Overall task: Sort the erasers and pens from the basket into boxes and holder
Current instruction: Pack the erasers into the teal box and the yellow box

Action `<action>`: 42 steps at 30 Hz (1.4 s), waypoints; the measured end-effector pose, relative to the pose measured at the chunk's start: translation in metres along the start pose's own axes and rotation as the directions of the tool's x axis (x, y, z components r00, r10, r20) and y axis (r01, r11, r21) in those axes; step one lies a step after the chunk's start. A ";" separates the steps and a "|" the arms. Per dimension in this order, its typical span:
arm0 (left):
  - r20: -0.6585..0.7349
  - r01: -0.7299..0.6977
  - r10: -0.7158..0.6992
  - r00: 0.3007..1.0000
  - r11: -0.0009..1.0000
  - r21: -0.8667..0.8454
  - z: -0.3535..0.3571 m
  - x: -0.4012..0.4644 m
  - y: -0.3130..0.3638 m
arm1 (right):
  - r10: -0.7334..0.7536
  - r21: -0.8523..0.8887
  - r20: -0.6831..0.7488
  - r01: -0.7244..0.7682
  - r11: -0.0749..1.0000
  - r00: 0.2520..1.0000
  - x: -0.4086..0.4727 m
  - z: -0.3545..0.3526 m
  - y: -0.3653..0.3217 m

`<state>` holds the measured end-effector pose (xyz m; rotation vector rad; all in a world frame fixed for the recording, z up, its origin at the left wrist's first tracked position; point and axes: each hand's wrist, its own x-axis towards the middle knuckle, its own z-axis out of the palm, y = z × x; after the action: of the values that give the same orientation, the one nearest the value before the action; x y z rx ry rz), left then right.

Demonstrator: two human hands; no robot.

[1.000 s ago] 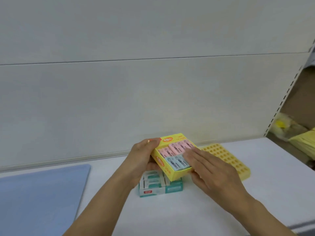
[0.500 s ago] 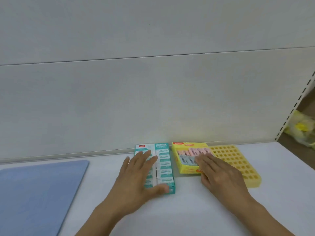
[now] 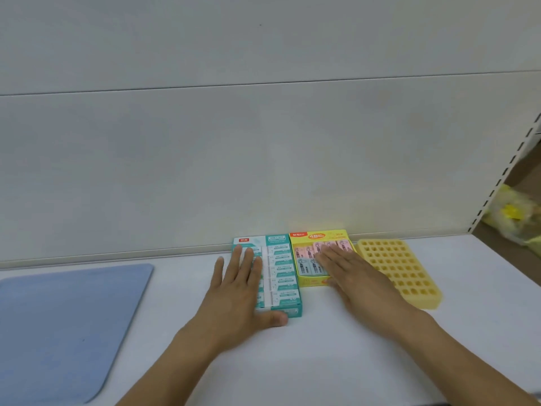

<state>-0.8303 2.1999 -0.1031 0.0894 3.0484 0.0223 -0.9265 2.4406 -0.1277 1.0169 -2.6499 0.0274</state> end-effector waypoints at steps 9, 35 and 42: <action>-0.030 -0.125 0.125 0.992 0.992 -0.003 -0.001 0.005 0.006 | 0.517 0.064 0.182 -0.535 0.842 0.836 -0.038 -0.031 0.013; -0.065 0.375 -0.401 0.914 0.895 -0.241 0.018 -0.100 -0.166 | -0.175 0.657 0.266 -0.045 0.753 0.948 0.122 -0.067 -0.162; -0.059 0.339 -0.367 0.928 0.900 -0.272 0.025 -0.110 -0.235 | -0.115 0.413 0.442 -0.088 0.906 0.890 0.142 -0.038 -0.178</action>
<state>-0.7320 1.9596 -0.1218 -0.5010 3.0837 0.4095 -0.8989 2.2196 -0.0664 1.3133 -3.1528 0.4336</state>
